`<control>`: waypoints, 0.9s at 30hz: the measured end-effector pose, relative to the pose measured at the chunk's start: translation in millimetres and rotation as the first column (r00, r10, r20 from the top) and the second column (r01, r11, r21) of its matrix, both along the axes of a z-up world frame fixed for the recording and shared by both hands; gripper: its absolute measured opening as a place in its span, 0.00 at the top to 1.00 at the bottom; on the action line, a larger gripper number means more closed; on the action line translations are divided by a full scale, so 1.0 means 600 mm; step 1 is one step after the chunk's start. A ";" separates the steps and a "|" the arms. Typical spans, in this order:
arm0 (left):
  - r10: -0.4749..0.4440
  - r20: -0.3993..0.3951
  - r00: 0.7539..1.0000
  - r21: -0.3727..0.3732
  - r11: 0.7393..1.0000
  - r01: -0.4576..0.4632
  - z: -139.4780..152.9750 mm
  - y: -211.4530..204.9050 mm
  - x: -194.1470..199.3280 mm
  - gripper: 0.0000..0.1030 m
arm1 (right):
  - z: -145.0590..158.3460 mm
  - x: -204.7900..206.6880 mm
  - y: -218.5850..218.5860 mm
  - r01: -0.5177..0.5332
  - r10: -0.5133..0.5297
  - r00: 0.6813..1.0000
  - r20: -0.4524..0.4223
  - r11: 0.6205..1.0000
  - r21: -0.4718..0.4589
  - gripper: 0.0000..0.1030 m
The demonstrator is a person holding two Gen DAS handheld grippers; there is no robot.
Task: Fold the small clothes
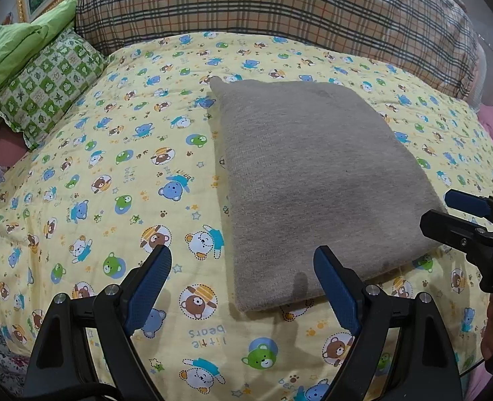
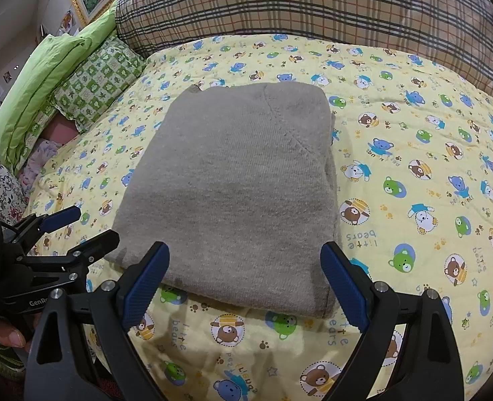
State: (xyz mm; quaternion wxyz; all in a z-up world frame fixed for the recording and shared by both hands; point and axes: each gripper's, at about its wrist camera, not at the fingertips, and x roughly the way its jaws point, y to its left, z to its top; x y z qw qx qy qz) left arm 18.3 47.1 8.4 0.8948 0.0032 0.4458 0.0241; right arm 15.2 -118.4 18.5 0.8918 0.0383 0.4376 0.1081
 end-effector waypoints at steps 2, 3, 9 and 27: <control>-0.001 0.000 1.000 0.000 1.000 0.001 0.000 0.000 0.001 0.15 | 0.000 -0.001 0.000 0.002 -0.002 1.000 -0.001 1.000 0.000 0.11; -0.001 0.000 1.000 -0.001 1.000 0.001 0.000 0.000 0.001 0.15 | 0.001 -0.001 0.000 0.002 -0.002 1.000 -0.001 1.000 0.001 0.11; -0.004 0.000 1.000 0.000 1.000 0.004 -0.001 -0.001 0.003 0.15 | 0.002 0.002 -0.004 0.003 -0.003 1.000 0.001 1.000 0.003 0.11; -0.010 0.004 1.000 -0.003 1.000 0.010 -0.001 -0.004 0.003 0.15 | -0.001 0.009 -0.012 0.002 -0.002 1.000 -0.003 1.000 0.009 0.11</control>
